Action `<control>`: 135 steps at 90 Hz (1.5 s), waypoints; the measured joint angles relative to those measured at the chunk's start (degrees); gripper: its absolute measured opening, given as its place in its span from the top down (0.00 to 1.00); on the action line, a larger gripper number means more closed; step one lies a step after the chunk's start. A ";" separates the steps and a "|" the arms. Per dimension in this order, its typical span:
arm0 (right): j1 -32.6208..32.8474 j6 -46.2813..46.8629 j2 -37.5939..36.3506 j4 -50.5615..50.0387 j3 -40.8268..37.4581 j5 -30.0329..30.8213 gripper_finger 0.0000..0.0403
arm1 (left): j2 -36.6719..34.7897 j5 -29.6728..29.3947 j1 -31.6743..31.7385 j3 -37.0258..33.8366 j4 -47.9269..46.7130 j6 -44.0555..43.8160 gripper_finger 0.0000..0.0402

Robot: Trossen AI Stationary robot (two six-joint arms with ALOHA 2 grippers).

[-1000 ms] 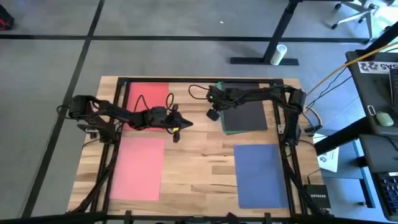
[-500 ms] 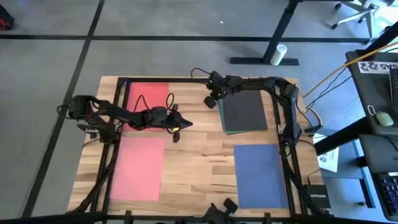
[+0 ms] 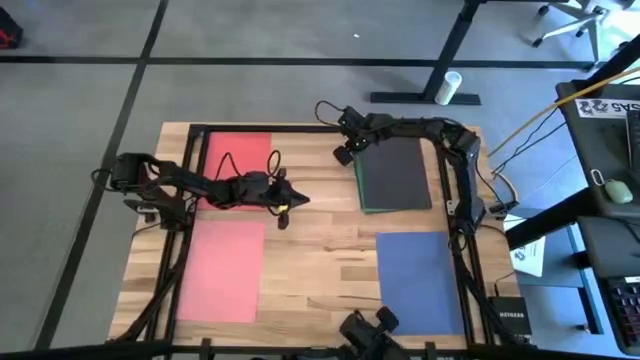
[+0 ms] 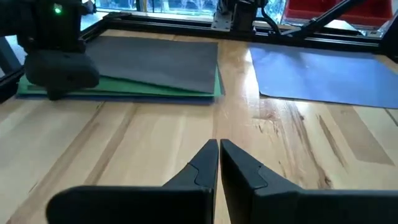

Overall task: Organize paper
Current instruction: Adjust the stacked papers, then put the black paper on the bottom center of the table

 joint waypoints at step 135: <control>41.59 -4.07 -26.40 -26.02 -12.04 4.58 1.00 | 0.00 0.02 -0.04 0.00 -0.38 -1.06 1.00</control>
